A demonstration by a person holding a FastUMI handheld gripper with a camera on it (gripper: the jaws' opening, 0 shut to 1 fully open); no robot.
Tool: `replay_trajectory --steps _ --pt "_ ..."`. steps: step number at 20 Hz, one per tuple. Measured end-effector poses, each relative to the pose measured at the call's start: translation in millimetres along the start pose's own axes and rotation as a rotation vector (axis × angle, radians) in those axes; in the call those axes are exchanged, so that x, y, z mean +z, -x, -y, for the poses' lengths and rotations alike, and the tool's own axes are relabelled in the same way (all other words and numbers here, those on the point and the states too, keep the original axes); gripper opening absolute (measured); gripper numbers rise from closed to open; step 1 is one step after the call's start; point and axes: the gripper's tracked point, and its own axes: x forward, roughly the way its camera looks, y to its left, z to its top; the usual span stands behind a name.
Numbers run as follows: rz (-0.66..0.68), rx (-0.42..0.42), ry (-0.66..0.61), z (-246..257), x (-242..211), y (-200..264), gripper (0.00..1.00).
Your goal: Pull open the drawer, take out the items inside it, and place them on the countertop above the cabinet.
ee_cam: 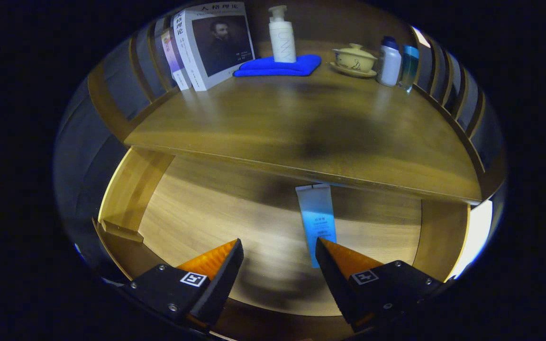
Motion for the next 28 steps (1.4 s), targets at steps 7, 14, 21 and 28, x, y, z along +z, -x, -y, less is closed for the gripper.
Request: replay_trajectory --steps 7,14,21,28 --pt "-0.005 -0.08 0.07 27 16 -17 0.95" --pt "-0.08 -0.148 0.105 56 2 -45 0.95" --pt "-0.115 -0.085 0.003 56 -20 -51 0.61" --pt "-0.111 -0.073 0.122 40 -7 -22 0.4"
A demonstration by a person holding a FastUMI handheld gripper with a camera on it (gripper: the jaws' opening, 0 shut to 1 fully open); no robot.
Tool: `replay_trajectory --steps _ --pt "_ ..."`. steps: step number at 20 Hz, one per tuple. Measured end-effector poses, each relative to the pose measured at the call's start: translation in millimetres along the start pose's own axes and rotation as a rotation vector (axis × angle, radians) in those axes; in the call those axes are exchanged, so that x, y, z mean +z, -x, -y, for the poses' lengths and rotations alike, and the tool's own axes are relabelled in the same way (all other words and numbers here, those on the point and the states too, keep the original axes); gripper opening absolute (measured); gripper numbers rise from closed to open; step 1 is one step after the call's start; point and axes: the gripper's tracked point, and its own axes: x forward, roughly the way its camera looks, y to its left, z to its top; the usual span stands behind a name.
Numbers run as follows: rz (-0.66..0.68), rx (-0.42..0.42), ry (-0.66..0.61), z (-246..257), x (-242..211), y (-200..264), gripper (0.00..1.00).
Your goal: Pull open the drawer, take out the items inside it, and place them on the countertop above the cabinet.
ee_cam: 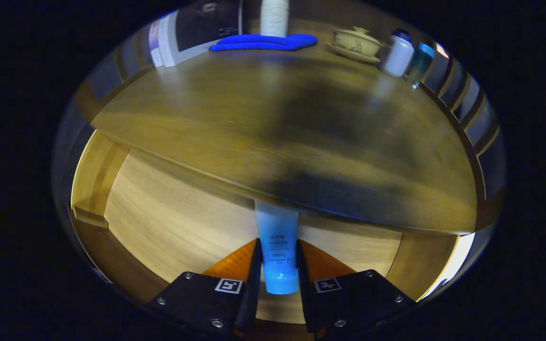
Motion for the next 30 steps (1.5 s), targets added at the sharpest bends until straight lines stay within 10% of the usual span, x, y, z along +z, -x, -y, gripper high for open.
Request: replay_trajectory --steps 17,30 --pt "0.196 0.155 0.149 -59 11 89 0.4" --pt "0.464 0.116 -0.103 -27 113 125 0.4"
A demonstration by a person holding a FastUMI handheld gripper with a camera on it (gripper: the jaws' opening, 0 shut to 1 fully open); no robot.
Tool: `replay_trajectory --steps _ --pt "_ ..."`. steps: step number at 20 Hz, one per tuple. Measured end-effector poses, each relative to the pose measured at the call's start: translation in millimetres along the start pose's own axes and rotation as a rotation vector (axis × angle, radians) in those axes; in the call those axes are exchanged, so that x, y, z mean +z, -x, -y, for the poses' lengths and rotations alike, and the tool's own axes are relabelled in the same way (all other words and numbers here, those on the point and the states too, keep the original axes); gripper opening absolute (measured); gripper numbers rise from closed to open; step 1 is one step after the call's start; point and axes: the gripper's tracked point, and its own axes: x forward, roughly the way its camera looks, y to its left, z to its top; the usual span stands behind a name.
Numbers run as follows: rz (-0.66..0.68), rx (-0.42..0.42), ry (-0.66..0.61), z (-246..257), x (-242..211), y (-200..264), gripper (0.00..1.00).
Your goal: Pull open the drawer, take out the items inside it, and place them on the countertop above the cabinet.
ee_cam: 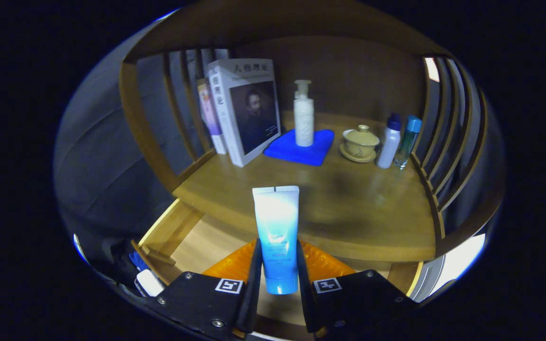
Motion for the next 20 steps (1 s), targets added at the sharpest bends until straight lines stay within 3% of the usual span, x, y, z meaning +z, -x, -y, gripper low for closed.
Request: replay_trajectory --steps 6,10,13,14,20 --pt "0.098 -0.172 -0.067 38 20 -39 0.41" --pt "0.146 -0.236 -0.133 47 16 -54 0.5" --pt "0.221 -0.269 -0.121 50 26 -44 0.91" --pt "0.257 -0.275 -0.103 47 33 -36 0.95" --pt "0.493 -0.303 0.011 10 54 28 0.95"
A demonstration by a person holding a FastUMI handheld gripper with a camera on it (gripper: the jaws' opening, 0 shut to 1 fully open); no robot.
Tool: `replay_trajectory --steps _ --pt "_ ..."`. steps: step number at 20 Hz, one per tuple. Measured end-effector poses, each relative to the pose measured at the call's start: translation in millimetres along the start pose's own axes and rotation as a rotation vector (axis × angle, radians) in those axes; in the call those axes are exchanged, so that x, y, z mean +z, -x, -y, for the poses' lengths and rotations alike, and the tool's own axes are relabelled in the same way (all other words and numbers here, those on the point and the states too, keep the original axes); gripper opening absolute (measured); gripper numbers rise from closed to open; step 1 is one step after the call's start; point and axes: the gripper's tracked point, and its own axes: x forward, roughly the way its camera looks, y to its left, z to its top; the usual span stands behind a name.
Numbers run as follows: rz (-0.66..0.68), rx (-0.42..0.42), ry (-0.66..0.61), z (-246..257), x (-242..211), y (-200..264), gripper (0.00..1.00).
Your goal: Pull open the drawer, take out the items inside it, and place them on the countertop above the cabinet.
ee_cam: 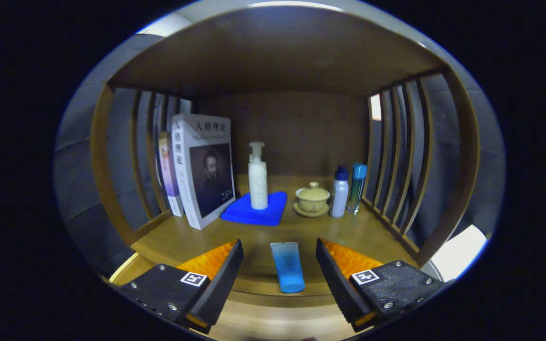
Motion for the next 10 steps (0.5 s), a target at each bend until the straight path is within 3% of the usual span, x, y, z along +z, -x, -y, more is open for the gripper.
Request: replay_trajectory --steps 10 --pt "0.182 0.0 0.017 -36 -27 109 0.95"
